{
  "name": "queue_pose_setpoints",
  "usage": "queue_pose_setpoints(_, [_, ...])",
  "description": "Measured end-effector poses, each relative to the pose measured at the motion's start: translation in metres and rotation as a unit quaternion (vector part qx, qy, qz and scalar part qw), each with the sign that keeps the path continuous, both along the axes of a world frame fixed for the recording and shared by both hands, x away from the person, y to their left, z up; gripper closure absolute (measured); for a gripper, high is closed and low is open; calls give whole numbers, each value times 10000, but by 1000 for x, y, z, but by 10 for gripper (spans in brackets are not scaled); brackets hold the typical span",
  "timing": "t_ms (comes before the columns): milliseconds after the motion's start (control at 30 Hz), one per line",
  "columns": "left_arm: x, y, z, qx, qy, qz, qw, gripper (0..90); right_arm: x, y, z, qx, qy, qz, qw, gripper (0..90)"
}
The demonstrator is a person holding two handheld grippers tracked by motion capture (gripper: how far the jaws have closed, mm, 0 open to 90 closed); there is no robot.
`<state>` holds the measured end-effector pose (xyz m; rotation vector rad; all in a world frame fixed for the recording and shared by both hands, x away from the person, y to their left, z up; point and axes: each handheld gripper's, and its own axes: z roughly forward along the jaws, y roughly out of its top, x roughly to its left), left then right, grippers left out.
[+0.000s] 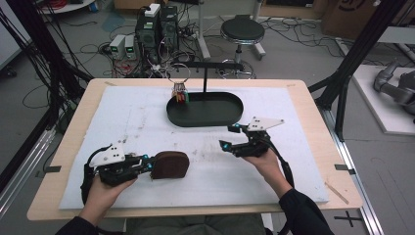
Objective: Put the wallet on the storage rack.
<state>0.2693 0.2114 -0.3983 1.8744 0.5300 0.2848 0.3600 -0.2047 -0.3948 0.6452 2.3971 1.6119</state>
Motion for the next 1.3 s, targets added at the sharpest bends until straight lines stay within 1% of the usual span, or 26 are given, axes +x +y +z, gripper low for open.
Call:
queue_pose_setpoints(67, [0,1,0,20,-18,8,10000,861,-1,12,-2,-50,57,151,9999,288])
queue_pose_setpoints(200, [1,1,-1,-17,-14,-41,10000,861,-2,32,-9,-66,271,406,9988,288])
queue_pose_setpoints(267, [1,1,-1,-24,-29,-67,10000,861,-2,44,-15,-127,435,623,9970,291])
queue_pose_setpoints(300, [1,1,-1,-26,-24,-81,10000,861,-2,44,-15,-127,435,623,9970,291])
queue_pose_setpoints(333, [1,1,-1,-14,-35,-88,10000,861,0,53,-20,-165,461,761,9959,293])
queue_pose_setpoints(367, [1,1,-1,-10,-37,-104,9999,861,0,53,-20,-165,461,761,9959,293])
queue_pose_setpoints(400, [1,1,-1,-7,-46,-113,9999,860,-1,58,-22,-210,551,824,9948,293])
queue_pose_setpoints(433, [1,1,-1,-9,-52,-113,9999,860,-2,67,-25,-292,591,983,9930,296])
queue_pose_setpoints(467, [1,1,-1,-9,-54,-118,9999,860,-2,67,-25,-292,591,983,9930,296])
queue_pose_setpoints(533, [1,1,-1,-9,-60,-131,9999,861,-3,76,-28,-369,628,1151,9907,304])
queue_pose_setpoints(567, [1,1,-1,-13,-62,-129,9999,860,-4,84,-31,-415,643,1313,9884,348])
queue_pose_setpoints(600, [1,1,-1,-15,-63,-131,9999,861,-4,88,-33,-450,616,1381,9875,349])
queue_pose_setpoints(633, [1,1,-1,-17,-65,-138,9999,861,-4,88,-33,-450,616,1381,9875,349])
queue_pose_setpoints(667, [1,1,-1,-12,-69,-149,9999,860,-5,95,-35,-533,625,1441,9862,355])
queue_pose_setpoints(700, [1,1,-1,-12,-69,-149,9999,860,-5,95,-35,-533,625,1441,9862,355])
queue_pose_setpoints(733, [1,1,-1,-12,-75,-154,9999,860,-4,101,-38,-571,688,1510,9845,370])
queue_pose_setpoints(767, [1,1,-1,-4,-85,-160,9998,860,-4,101,-38,-571,688,1510,9845,370])
queue_pose_setpoints(833, [1,1,-1,10,-86,-151,9998,860,-4,105,-41,-632,754,1583,9825,411])
queue_pose_setpoints(900, [1,2,-2,-9,-57,-127,9999,859,-4,106,-41,-579,790,1661,9812,507])
queue_pose_setpoints(933, [2,2,-2,-13,-59,-122,9999,859,-4,106,-41,-573,742,1742,9802,550])
queue_pose_setpoints(1033, [2,2,-1,13,-68,-110,9999,858,-6,104,-38,-653,639,1835,9788,606])
queue_pose_setpoints(1133, [2,2,-2,13,-51,-78,10000,855,-6,101,-36,-654,625,1937,9769,653])
queue_pose_setpoints(1167, [2,2,-2,25,-43,-76,10000,854,-8,100,-35,-673,569,1949,9768,666])
queue_pose_setpoints(1200, [2,2,-2,36,-38,-75,10000,850,-8,98,-33,-695,447,1948,9774,684])
queue_pose_setpoints(1267, [3,1,-2,23,-32,-59,10000,847,-9,97,-32,-683,432,1962,9772,691])
queue_pose_setpoints(1300, [3,1,-2,15,-30,-63,10000,831,-9,94,-30,-673,371,1962,9776,700])
